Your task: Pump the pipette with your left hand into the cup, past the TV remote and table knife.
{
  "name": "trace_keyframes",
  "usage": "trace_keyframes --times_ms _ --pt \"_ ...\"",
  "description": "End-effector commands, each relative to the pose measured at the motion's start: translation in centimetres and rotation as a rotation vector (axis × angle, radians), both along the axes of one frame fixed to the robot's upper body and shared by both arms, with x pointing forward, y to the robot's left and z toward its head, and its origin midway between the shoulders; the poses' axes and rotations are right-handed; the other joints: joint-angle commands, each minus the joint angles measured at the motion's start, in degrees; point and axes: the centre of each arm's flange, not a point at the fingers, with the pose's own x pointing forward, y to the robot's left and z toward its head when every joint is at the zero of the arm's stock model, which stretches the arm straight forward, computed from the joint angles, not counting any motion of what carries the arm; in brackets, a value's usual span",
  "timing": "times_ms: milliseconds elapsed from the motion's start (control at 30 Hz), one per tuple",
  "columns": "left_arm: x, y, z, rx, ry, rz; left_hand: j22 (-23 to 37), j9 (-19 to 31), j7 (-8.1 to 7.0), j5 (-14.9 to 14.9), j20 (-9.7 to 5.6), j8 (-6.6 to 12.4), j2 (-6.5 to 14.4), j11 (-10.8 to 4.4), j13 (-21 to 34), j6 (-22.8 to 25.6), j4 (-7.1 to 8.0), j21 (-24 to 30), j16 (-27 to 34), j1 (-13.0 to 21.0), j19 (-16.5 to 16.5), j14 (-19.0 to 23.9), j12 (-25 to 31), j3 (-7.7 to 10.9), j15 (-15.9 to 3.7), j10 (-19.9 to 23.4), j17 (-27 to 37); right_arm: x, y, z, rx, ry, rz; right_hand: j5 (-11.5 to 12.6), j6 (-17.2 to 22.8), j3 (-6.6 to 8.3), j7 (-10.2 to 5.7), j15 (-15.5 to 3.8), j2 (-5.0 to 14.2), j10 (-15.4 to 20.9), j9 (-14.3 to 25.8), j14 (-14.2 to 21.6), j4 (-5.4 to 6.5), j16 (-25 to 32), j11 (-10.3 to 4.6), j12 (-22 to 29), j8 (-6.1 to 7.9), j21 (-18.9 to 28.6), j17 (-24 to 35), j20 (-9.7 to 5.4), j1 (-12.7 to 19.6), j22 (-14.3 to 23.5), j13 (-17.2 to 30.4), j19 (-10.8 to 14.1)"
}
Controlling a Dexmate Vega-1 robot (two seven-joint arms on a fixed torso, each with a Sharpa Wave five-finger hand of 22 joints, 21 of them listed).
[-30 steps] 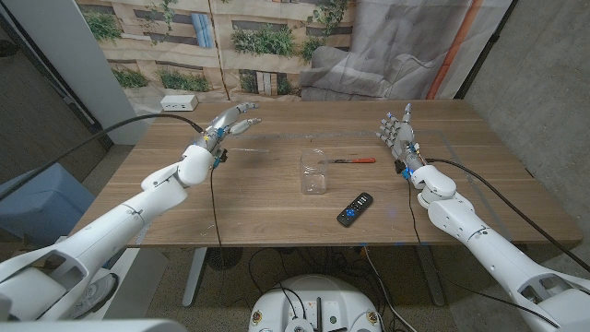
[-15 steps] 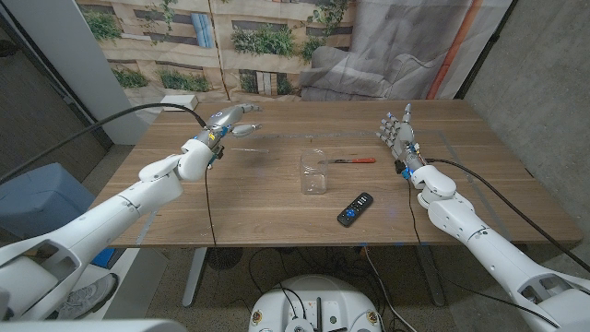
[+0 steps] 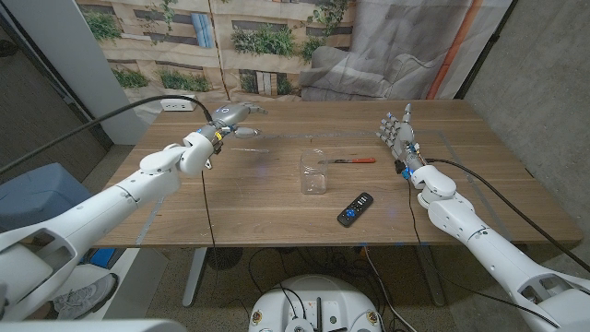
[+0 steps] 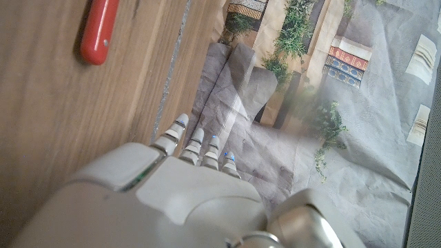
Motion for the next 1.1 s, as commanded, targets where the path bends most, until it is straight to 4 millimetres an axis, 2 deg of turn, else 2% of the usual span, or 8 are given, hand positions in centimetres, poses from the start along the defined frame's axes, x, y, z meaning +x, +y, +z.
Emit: trace_keyframes --times_ms 33,400,733,800,1100 --pt "0.2 -1.5 0.8 0.227 -0.05 0.07 0.1 0.3 0.04 0.0 -0.16 0.18 -1.2 -0.22 0.3 1.0 0.14 -0.1 -0.1 2.5 0.3 0.4 -0.2 -0.87 -6.67 1.7 0.3 0.0 0.0 0.0 0.0 0.0 0.0 0.3 0.2 -0.37 -0.54 -4.82 3.33 -0.1 0.2 -0.3 0.03 0.3 -0.2 0.3 0.39 0.2 0.2 0.11 0.0 0.3 0.3 0.3" --pt "1.8 -1.6 1.2 0.293 0.009 0.19 0.1 0.3 0.08 0.0 0.64 -0.02 -2.4 -0.29 0.2 1.8 0.49 -0.7 -0.4 5.5 -2.2 -1.1 -1.1 -2.76 -6.42 1.8 0.3 0.0 0.0 0.0 0.0 0.0 0.0 0.3 0.2 -0.37 -0.53 -4.84 3.34 -0.1 0.2 -0.3 0.03 0.3 -0.19 0.4 0.39 0.2 0.2 0.12 0.0 0.3 0.3 0.3" --pt "2.8 -1.8 1.5 0.279 0.048 0.259 0.1 0.3 0.42 0.1 1.6 -0.11 -2.4 -0.18 0.2 2.2 0.72 -0.7 -0.3 6.6 -3.5 -1.7 -0.9 -3.8 -6.04 3.1 0.4 0.0 0.0 0.0 0.0 0.0 0.0 0.3 0.2 -0.38 -0.48 -4.83 3.33 0.1 0.2 -0.3 0.03 0.4 -0.2 0.4 0.4 0.2 0.2 0.12 0.0 0.3 0.3 0.3" --pt "2.9 -2.1 1.6 0.286 0.066 0.268 0.1 0.3 0.49 0.1 1.64 -0.09 -2.4 -0.14 0.2 2.5 0.79 -0.6 -0.2 7.0 -3.5 -1.6 -0.8 -4.2 -5.31 3.9 0.4 0.0 0.0 0.0 0.0 0.0 0.0 0.3 0.1 -0.37 -0.46 -4.84 3.33 0.1 0.2 -0.3 0.03 0.4 -0.23 0.4 0.38 0.2 0.2 0.12 0.0 0.3 0.3 0.3" --pt "2.9 -3.1 2.0 0.31 0.112 0.256 0.1 0.3 2.13 0.2 1.88 0.16 -1.8 0.09 0.0 4.4 1.04 -0.4 0.0 8.1 -3.8 -1.5 -0.4 -5.45 -4.14 7.1 0.4 0.0 0.0 0.0 0.0 0.0 0.0 0.3 0.2 -0.37 -0.47 -4.79 3.33 0.0 0.2 -0.4 0.03 0.3 -0.22 0.4 0.38 0.2 0.2 0.07 0.0 0.3 0.3 0.3"
